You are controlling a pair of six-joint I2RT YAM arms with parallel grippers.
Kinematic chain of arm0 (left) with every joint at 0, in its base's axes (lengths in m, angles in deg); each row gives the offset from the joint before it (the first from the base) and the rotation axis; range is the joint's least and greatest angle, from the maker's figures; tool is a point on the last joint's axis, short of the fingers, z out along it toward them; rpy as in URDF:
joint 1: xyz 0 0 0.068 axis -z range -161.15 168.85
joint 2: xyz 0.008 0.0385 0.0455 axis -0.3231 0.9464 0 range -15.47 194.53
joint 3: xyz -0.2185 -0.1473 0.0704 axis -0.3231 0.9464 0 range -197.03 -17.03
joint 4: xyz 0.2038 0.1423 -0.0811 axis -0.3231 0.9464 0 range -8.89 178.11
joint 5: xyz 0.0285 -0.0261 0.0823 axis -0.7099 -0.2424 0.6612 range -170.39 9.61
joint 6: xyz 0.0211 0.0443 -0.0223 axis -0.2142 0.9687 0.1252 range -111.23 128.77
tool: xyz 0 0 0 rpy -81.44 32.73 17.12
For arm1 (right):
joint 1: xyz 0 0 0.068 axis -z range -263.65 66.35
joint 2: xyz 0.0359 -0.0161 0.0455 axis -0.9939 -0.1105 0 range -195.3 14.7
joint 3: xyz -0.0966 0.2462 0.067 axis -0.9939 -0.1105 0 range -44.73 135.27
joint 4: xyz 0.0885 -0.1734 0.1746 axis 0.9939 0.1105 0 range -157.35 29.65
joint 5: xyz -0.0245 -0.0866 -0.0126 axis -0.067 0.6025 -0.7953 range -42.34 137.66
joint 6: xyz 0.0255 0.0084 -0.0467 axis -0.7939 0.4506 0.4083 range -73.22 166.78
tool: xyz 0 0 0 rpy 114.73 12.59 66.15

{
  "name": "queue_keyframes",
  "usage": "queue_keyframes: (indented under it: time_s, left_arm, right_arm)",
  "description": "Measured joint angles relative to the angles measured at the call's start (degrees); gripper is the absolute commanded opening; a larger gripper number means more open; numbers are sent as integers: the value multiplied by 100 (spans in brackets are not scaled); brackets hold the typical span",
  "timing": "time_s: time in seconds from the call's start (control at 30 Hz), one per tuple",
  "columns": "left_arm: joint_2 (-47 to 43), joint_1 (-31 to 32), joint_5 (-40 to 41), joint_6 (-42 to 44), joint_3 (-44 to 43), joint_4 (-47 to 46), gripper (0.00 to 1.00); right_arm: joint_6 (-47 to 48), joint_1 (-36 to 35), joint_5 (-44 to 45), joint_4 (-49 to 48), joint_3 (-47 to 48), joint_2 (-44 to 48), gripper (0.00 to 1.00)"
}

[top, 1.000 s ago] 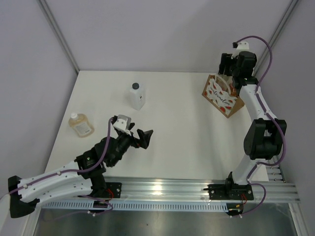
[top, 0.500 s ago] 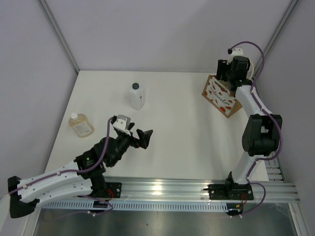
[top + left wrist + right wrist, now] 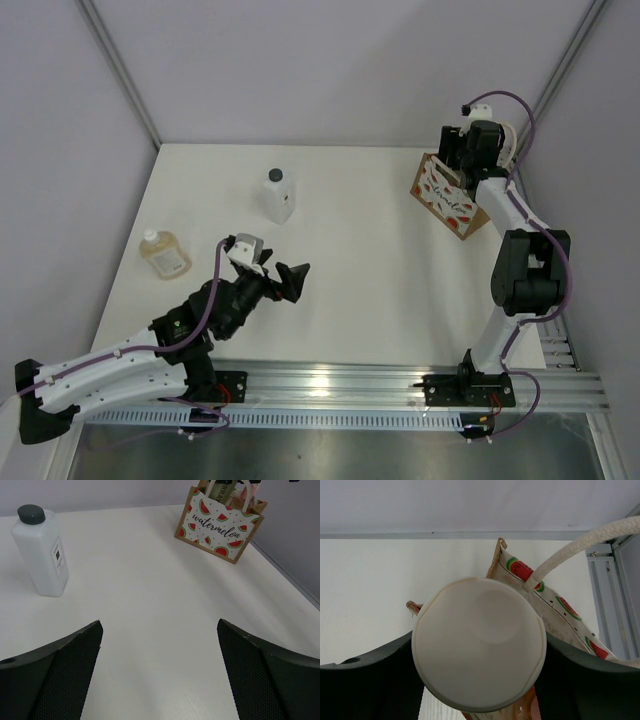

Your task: Place the personal care products into the canvas bag

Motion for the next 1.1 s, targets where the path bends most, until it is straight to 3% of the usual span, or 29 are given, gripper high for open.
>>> queue_keyframes:
  time_s: [0.07,0.13,0.33,0.57,0.97,1.1]
  left_arm:
    - [0,0,0,0,-2,9,99]
    - [-2,0,0,0,-2,46,99]
    - [-2,0,0,0,-2,92,99]
    - [-2,0,-2,0,-2,109,99]
    - [-28,0,-39,0,-2,136,99]
    - [-76,0,-44,-2,-2,151,99]
  right_arm:
    - [-28,2,-7,-68,-24,-2,19]
    - [-55,2,-7,-155,-63,-2,20]
    - [-103,2,-11,-544,-227,-2,7]
    - [11,-59,26,-546,-229,-2,4]
    - [-350,-492,1180,-437,-234,-96,3]
    - [-581,-485,1447,-280,-238,-168,8]
